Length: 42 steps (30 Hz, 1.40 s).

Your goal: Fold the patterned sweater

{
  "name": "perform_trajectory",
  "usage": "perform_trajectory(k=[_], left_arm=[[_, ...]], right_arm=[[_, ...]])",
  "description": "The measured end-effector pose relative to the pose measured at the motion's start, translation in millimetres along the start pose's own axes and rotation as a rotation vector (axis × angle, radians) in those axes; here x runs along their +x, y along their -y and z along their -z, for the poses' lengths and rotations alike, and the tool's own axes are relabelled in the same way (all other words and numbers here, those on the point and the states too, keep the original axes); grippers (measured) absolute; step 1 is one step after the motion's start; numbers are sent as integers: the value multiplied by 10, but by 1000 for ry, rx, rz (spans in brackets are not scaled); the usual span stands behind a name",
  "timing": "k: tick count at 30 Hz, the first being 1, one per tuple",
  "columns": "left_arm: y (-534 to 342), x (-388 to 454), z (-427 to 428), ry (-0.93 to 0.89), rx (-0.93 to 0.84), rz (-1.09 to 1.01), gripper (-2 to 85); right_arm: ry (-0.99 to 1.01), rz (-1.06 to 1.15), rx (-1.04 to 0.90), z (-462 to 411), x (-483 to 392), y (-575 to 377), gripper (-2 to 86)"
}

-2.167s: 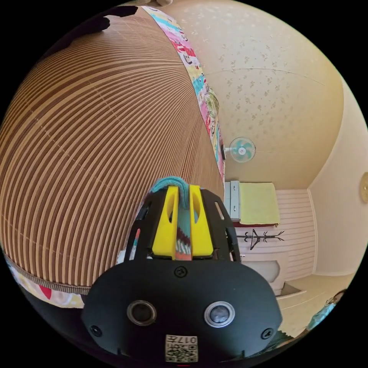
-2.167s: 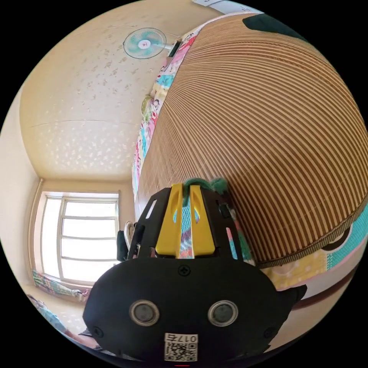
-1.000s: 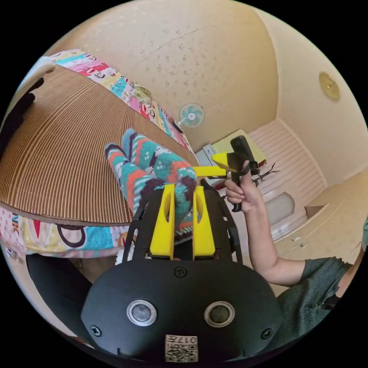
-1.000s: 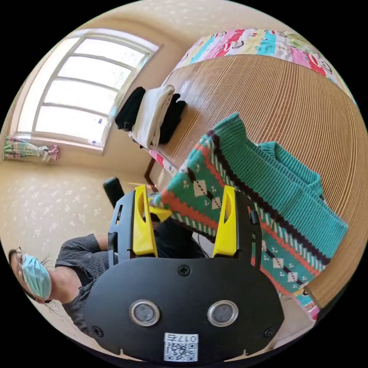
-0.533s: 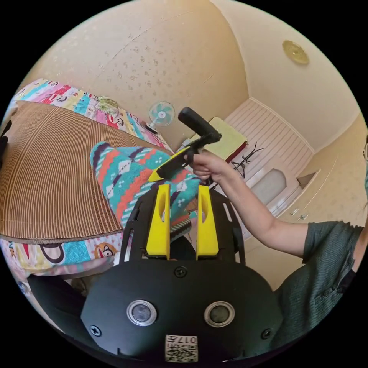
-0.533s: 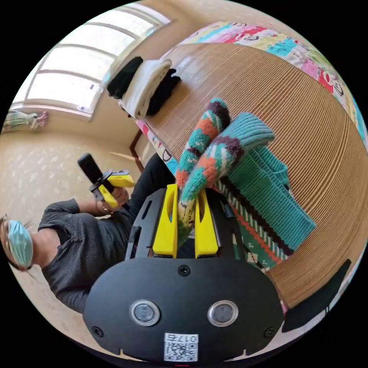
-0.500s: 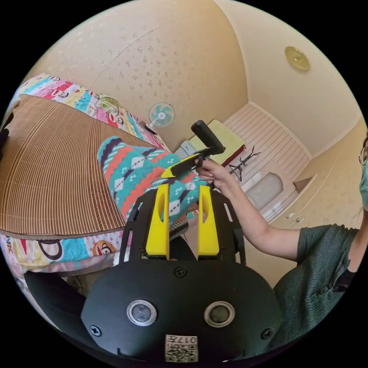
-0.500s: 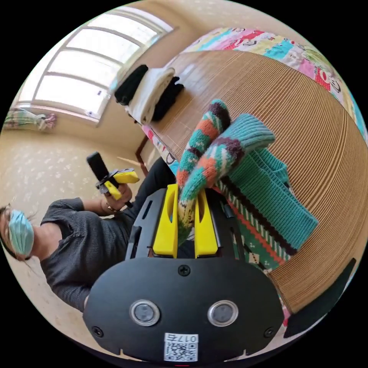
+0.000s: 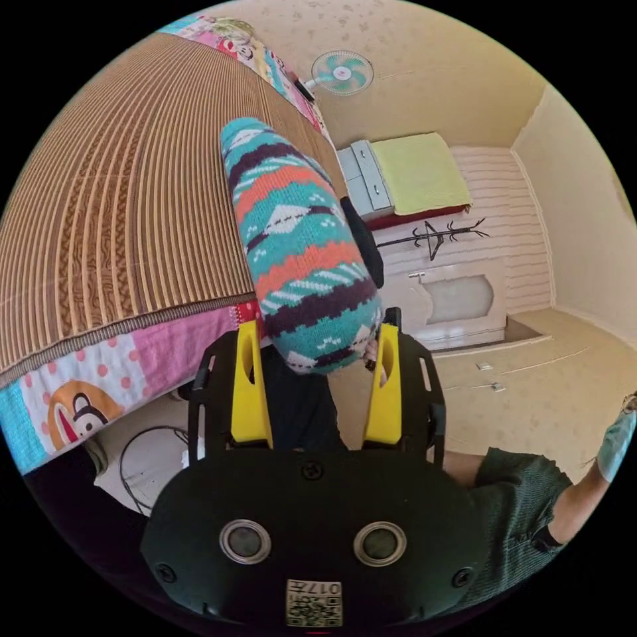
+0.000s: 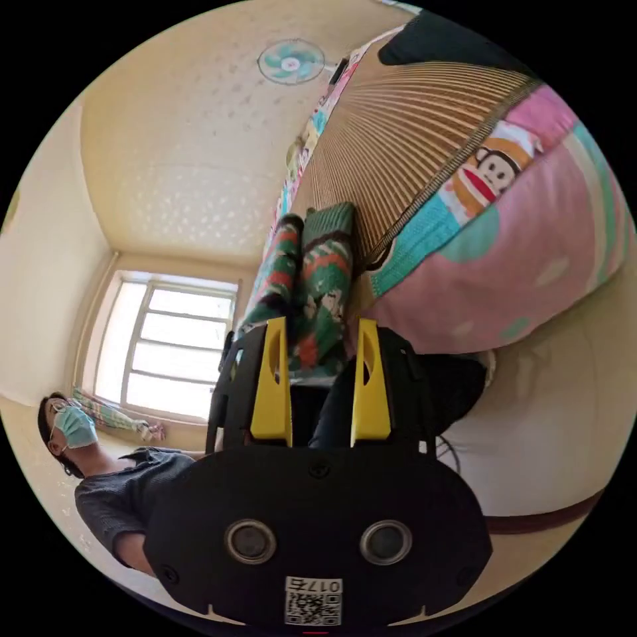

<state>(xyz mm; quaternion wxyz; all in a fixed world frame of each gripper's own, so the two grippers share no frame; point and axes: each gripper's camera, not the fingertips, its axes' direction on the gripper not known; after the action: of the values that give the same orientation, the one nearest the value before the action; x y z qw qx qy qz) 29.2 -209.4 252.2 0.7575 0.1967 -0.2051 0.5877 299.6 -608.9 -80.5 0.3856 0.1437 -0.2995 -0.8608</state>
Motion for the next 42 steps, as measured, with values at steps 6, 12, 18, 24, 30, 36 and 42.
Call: perform_trajectory(k=[6, 12, 18, 24, 30, 36, 42], left_arm=[[231, -566, -444, -159, -83, 117, 239], [181, -533, -592, -108, -178, 101, 183], [-129, -450, -1060, -184, -291, 79, 167], [-299, -417, -1181, -118, -286, 15, 162], [-275, 220, -1411, 11, -415, -252, 160], [-186, 1012, -1734, 267, -371, -537, 81], [489, 1562, -2064, 202, -326, -619, 50]], right_arm=[[222, -105, 34, 176, 230, -848, 232], [242, -64, -143, -149, -42, -973, 300], [240, -79, -205, -673, -151, -759, 308], [232, 5, -142, -535, -401, -817, 209], [217, 151, 1, -151, -936, -959, 170], [137, 404, 48, 180, -1720, -508, 143], [80, 657, 175, 738, -2519, 159, 130]])
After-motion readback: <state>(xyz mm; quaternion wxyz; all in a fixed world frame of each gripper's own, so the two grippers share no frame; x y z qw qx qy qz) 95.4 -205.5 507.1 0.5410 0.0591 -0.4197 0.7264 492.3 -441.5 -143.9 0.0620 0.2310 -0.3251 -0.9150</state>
